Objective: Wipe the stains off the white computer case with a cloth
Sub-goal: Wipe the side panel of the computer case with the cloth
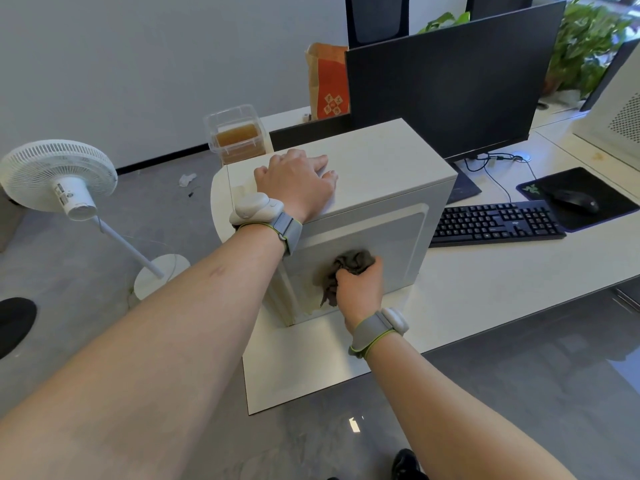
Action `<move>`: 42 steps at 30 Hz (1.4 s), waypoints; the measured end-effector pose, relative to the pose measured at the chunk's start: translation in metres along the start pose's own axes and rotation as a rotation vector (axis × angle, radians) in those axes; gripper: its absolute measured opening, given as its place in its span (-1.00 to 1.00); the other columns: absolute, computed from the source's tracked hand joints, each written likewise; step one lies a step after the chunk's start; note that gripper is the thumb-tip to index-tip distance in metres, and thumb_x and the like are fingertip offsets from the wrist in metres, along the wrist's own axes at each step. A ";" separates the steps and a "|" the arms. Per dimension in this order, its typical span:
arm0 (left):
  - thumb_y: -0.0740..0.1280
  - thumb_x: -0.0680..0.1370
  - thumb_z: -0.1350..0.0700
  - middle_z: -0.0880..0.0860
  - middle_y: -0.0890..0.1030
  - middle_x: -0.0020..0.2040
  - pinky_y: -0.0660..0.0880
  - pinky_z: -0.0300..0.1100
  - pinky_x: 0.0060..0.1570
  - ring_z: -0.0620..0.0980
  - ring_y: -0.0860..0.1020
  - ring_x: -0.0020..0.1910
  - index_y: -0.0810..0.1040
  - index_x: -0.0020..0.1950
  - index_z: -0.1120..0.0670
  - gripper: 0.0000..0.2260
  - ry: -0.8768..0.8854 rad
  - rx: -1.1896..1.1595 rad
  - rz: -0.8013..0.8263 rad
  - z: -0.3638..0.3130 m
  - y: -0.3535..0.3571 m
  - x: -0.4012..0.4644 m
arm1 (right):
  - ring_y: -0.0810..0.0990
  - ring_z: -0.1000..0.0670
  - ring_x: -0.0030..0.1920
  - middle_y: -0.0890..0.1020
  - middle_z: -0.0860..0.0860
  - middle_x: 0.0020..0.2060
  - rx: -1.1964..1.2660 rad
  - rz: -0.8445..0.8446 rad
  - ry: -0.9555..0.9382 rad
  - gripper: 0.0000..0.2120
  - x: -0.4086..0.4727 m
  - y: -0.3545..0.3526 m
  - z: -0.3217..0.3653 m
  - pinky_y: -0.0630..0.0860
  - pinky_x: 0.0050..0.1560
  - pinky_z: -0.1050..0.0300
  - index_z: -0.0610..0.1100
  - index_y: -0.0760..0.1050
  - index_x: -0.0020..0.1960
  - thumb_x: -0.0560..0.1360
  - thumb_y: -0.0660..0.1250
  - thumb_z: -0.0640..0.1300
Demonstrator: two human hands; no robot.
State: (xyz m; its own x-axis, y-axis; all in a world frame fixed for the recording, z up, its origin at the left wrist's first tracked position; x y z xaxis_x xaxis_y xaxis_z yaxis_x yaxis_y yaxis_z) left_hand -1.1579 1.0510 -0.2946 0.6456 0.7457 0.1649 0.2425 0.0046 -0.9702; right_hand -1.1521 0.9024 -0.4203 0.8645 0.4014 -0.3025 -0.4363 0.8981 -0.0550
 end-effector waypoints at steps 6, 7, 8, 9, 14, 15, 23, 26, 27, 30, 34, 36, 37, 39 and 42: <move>0.10 0.58 -0.24 -0.03 0.53 0.27 0.29 0.12 0.21 0.15 0.43 0.29 0.58 0.21 -0.22 -0.66 -0.006 -0.001 0.005 0.000 -0.001 -0.001 | 0.55 -0.03 -0.14 0.58 -0.05 -0.12 -0.059 0.033 -0.252 -0.72 -0.005 0.004 0.006 0.51 -0.20 0.20 0.06 0.38 -0.04 0.43 0.39 -0.24; 0.10 0.59 -0.23 -0.03 0.53 0.28 0.29 0.12 0.21 0.15 0.43 0.30 0.58 0.22 -0.22 -0.66 -0.005 -0.001 0.005 0.000 0.000 -0.002 | 0.56 -0.03 -0.15 0.59 -0.04 -0.14 -0.074 0.025 -0.201 -0.72 -0.002 0.003 0.001 0.51 -0.21 0.21 0.05 0.39 -0.05 0.43 0.38 -0.27; 0.11 0.59 -0.23 -0.03 0.53 0.28 0.29 0.12 0.21 0.15 0.43 0.30 0.58 0.23 -0.22 -0.66 -0.001 0.000 0.001 -0.001 -0.002 -0.002 | 0.57 -0.05 -0.16 0.59 -0.02 -0.17 -0.063 0.012 -0.112 -0.73 0.000 0.001 -0.001 0.53 -0.20 0.19 0.03 0.40 -0.05 0.43 0.37 -0.30; 0.11 0.59 -0.23 -0.03 0.53 0.28 0.30 0.12 0.20 0.15 0.43 0.30 0.58 0.23 -0.23 -0.66 0.000 -0.001 0.000 0.000 -0.001 -0.003 | 0.58 -0.09 -0.16 0.59 -0.02 -0.19 -0.051 0.007 0.003 -0.74 -0.001 -0.001 -0.007 0.56 -0.19 0.12 0.01 0.40 -0.06 0.44 0.34 -0.32; 0.11 0.59 -0.24 -0.04 0.52 0.32 0.30 0.12 0.23 0.14 0.43 0.32 0.56 0.29 -0.25 -0.64 0.002 0.001 -0.003 -0.002 -0.003 -0.003 | 0.56 0.07 -0.21 0.60 0.03 -0.18 -0.018 0.050 -0.156 -0.71 -0.009 0.005 0.005 0.49 -0.29 0.24 0.07 0.41 -0.07 0.44 0.39 -0.29; 0.11 0.59 -0.25 -0.04 0.52 0.32 0.29 0.12 0.24 0.14 0.43 0.32 0.56 0.30 -0.25 -0.63 -0.004 -0.003 -0.002 -0.002 -0.003 -0.002 | 0.55 0.04 -0.20 0.60 0.00 -0.17 -0.032 0.050 -0.205 -0.71 -0.010 0.007 0.007 0.47 -0.29 0.24 0.07 0.41 -0.08 0.42 0.41 -0.27; 0.14 0.61 -0.26 -0.05 0.43 0.49 0.25 0.13 0.36 0.12 0.36 0.44 0.47 0.44 -0.28 -0.59 -0.010 -0.014 0.010 -0.002 -0.005 -0.003 | 0.62 -0.15 -0.10 0.60 -0.08 -0.09 0.061 0.077 0.126 -0.70 -0.004 0.007 -0.007 0.65 -0.10 -0.17 0.01 0.41 0.03 0.35 0.42 -0.06; 0.14 0.61 -0.27 -0.06 0.40 0.51 0.22 0.14 0.39 0.11 0.33 0.47 0.47 0.44 -0.29 -0.59 -0.022 -0.027 0.031 -0.001 -0.004 -0.002 | 0.59 -0.08 -0.02 0.58 -0.06 0.02 0.072 0.133 -0.062 -0.74 -0.015 0.016 0.005 0.60 -0.03 -0.04 0.07 0.42 0.03 0.38 0.39 -0.01; 0.14 0.61 -0.28 -0.07 0.39 0.52 0.20 0.15 0.40 0.10 0.32 0.48 0.46 0.44 -0.30 -0.59 -0.033 -0.039 0.048 0.000 -0.004 -0.001 | 0.59 -0.07 -0.01 0.59 -0.05 0.03 0.031 0.133 -0.080 -0.75 -0.015 0.017 0.003 0.58 -0.02 0.00 0.08 0.43 0.06 0.41 0.38 -0.06; 0.10 0.59 -0.33 -0.12 0.46 0.47 0.20 0.15 0.42 0.10 0.35 0.47 0.52 0.38 -0.27 -0.56 -0.056 -0.126 0.066 0.002 -0.008 0.000 | 0.59 -0.11 -0.05 0.61 -0.03 -0.05 -0.001 0.064 0.055 -0.76 -0.007 0.009 -0.011 0.53 -0.11 0.11 0.03 0.45 0.05 0.47 0.36 -0.24; 0.14 0.62 -0.32 -0.16 0.59 0.21 0.21 0.03 0.46 0.03 0.44 0.37 0.61 0.07 -0.16 -0.65 -0.204 -0.562 0.117 0.009 -0.014 0.004 | 0.57 -0.04 -0.07 0.60 0.02 -0.08 0.045 0.023 -0.006 -0.79 -0.012 0.005 -0.006 0.49 -0.19 0.35 0.04 0.43 -0.02 0.52 0.39 -0.22; 0.29 0.54 -0.29 -0.13 0.59 0.26 0.28 0.01 0.47 -0.01 0.47 0.38 0.64 0.18 -0.10 -0.63 -0.218 -0.769 0.156 0.019 -0.016 0.005 | 0.58 0.08 0.05 0.58 0.03 0.07 0.077 0.025 -0.211 -0.70 -0.024 0.010 0.008 0.52 0.04 0.28 0.12 0.46 0.12 0.51 0.45 -0.17; 0.36 0.54 -0.19 -0.07 0.58 0.33 0.33 -0.05 0.45 0.00 0.47 0.40 0.61 0.33 -0.02 -0.58 -0.203 -0.834 0.185 0.024 -0.017 0.007 | 0.56 0.19 0.06 0.55 0.03 0.10 0.087 0.022 -0.307 -0.66 -0.027 0.013 0.013 0.50 0.08 0.33 0.13 0.46 0.15 0.50 0.46 -0.20; 0.41 0.59 0.09 0.03 0.51 0.45 0.38 -0.25 0.30 0.02 0.45 0.44 0.51 0.46 0.12 -0.57 -0.098 -0.803 0.330 0.034 -0.026 0.005 | 0.50 0.33 0.04 0.51 0.02 0.12 0.027 -0.012 -0.393 -0.61 -0.029 0.021 0.013 0.40 0.01 0.50 0.07 0.47 0.17 0.49 0.45 -0.30; 0.35 0.64 0.04 0.00 0.24 0.63 0.18 -0.16 0.49 0.03 0.22 0.60 0.41 0.55 0.00 -0.53 0.169 -0.370 0.454 0.050 -0.037 0.003 | 0.52 0.30 0.04 0.52 -0.01 0.17 -0.067 -0.048 -0.257 -0.60 -0.027 0.029 -0.006 0.43 -0.01 0.44 -0.05 0.46 0.29 0.49 0.39 -0.29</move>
State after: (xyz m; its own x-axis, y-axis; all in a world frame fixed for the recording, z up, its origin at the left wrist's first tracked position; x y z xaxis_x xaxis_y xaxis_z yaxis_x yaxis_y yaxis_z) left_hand -1.2009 1.0867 -0.2670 0.8422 0.5025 -0.1956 0.1318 -0.5435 -0.8290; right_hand -1.1899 0.9162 -0.4192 0.9160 0.3984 -0.0468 -0.4010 0.9069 -0.1292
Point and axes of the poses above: each hand's wrist, its own x-axis towards the middle knuckle, its own y-axis out of the palm, z = x × y, the point moved 1 cm from there along x, towards the middle knuckle
